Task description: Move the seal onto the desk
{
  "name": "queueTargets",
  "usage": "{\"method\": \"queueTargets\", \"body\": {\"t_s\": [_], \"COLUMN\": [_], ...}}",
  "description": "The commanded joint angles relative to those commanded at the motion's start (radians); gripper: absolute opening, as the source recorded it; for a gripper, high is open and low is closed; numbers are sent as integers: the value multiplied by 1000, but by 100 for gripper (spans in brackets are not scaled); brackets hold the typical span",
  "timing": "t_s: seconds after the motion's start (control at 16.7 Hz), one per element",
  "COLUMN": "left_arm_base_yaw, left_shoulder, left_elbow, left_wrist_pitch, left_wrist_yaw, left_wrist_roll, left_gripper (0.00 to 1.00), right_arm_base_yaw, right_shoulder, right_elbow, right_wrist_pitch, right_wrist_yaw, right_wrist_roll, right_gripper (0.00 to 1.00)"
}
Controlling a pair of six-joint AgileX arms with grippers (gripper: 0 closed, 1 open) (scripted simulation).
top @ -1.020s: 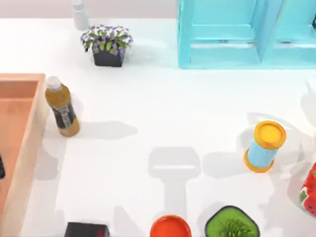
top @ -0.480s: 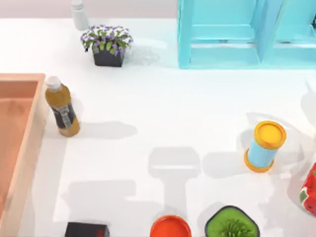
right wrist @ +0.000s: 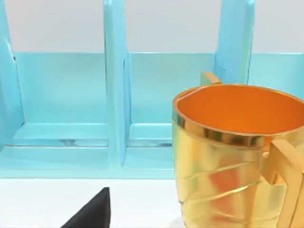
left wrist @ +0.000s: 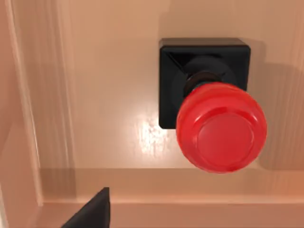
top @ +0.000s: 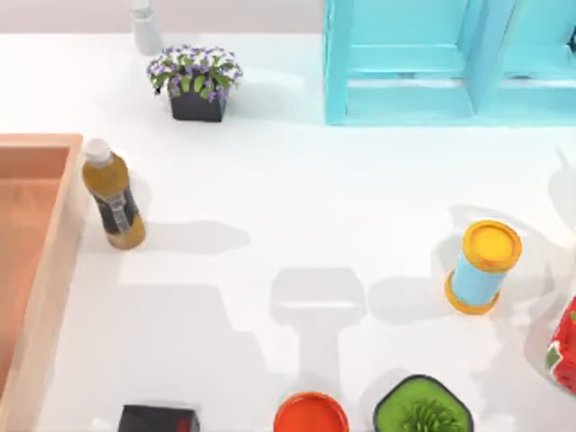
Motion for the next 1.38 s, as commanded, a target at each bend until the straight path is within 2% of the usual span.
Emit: {"method": "queueTargets", "body": {"t_s": [0.36, 0.84, 1.2, 1.38], "left_arm_base_yaw": [-3, 4, 6, 6], "left_shoulder": [3, 74, 87, 87], "left_elbow": [-16, -275, -314, -314], "left_wrist_pitch": [16, 355, 398, 398], "left_wrist_yaw": [0, 0, 0, 0], "left_wrist_roll": [-1, 6, 8, 8], "left_gripper": [100, 100, 100, 77], "right_arm_base_yaw": [0, 0, 0, 0], "right_shoulder": [0, 0, 0, 0], "right_elbow": [0, 0, 0, 0], "right_wrist_pitch": [0, 0, 0, 0], "right_wrist_yaw": [0, 0, 0, 0], "right_wrist_roll": [0, 0, 0, 0], "right_gripper": [100, 100, 100, 100]}}
